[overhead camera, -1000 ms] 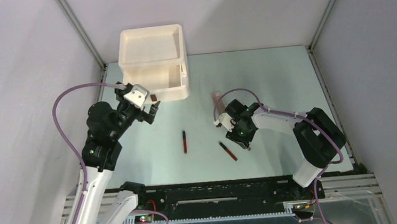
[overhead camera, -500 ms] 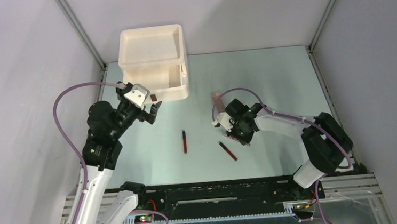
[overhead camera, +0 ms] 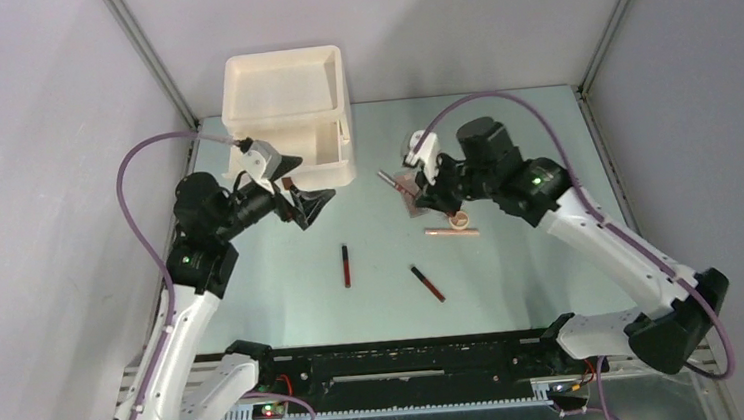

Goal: Organize the makeup
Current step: Pick up the lipstick at the center of the board, then place the lipstick in the drawer.

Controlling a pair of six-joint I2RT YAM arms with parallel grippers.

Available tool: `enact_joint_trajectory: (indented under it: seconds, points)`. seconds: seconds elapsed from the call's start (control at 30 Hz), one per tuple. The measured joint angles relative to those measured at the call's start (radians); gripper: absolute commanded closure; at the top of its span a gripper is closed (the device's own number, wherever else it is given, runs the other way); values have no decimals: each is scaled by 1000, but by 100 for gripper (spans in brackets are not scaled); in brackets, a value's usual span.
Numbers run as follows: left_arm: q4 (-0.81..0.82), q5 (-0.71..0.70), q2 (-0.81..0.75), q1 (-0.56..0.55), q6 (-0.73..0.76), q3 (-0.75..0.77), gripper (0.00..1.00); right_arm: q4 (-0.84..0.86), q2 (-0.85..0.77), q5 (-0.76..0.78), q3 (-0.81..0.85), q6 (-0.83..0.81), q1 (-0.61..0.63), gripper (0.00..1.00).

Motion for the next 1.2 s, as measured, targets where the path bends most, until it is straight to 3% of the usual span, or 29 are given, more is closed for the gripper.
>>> enact_joint_trajectory:
  seconds: [0.23,0.57,0.9,1.2]
  points:
    - [227,119,104,-105,-268,2,4,91,-70,-331,109,135,-108,100]
    - [435,155,205,-299,-492,20,15,237,-53,-694,127,385,-191,100]
    - [556,193,280,-368,-618,97,31,319,-42,-826,103,486,-192,100]
    - [642,225,304,-387,-689,97,53,338,-13,-882,95,504,-192,100]
